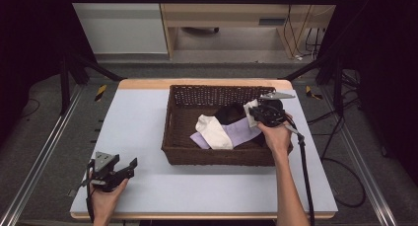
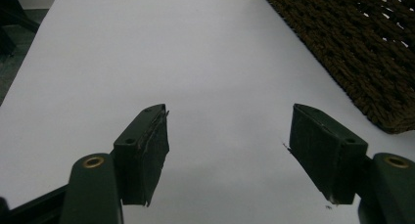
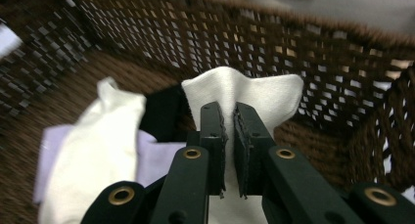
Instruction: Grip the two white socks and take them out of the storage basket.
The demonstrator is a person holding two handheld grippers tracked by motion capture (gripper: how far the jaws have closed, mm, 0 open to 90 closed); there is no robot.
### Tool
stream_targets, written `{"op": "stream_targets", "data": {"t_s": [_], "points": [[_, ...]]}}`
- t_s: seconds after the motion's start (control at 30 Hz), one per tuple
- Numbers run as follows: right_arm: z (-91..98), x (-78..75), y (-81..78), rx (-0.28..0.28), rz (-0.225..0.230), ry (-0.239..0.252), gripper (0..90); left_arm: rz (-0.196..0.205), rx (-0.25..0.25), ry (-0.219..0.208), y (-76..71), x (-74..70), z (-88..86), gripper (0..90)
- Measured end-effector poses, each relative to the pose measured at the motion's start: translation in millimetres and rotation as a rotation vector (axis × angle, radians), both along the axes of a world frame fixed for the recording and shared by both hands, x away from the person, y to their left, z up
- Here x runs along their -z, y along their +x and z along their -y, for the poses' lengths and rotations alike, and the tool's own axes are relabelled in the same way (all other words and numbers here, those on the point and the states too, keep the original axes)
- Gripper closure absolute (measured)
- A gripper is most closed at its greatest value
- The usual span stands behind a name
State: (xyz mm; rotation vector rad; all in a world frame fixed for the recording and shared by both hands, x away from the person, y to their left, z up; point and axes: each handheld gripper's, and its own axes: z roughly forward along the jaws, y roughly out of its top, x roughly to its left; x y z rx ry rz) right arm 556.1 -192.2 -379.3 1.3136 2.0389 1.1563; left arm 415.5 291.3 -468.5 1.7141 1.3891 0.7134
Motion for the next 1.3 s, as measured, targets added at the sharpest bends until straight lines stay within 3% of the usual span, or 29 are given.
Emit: {"op": "stream_targets", "data": {"t_s": [0.1,0.2,0.37,0.43,0.57,0.87,0.9,1.13,1.3], "points": [[2.0,-3.9,-3.0,-0.011,0.017,0.016,83.5,-0.003,0.002,0.000,0.4,0.3,0.5,29.7],[7.1,-13.7,-11.2,-0.035,0.049,0.073,83.5,-0.002,0.002,0.004,0.7,0.4,1.1,30.0],[10.6,-23.7,-22.2,-0.061,0.093,0.094,83.5,-0.001,0.005,0.003,0.2,0.2,2.0,30.1],[10.9,-30.9,-33.7,-0.085,0.134,0.116,83.4,0.000,0.005,0.003,0.2,0.2,1.9,30.1],[9.8,-39.3,-47.2,-0.110,0.169,0.141,83.4,0.003,0.005,0.004,-0.2,0.0,2.4,30.1],[6.9,-54.8,-76.9,-0.180,0.227,0.166,83.4,0.005,-0.005,0.022,-0.2,-0.4,2.7,31.6],[5.1,-59.0,-86.9,-0.202,0.241,0.168,83.4,0.005,-0.006,0.029,-0.4,-0.4,3.1,32.8],[0.3,-65.6,-116.8,-0.251,0.276,0.177,83.4,0.035,-0.011,0.089,-2.6,-1.0,7.8,39.9],[-0.5,-63.9,-129.9,-0.276,0.276,0.188,83.4,0.036,-0.010,0.078,-2.7,-0.5,8.1,42.7]]}}
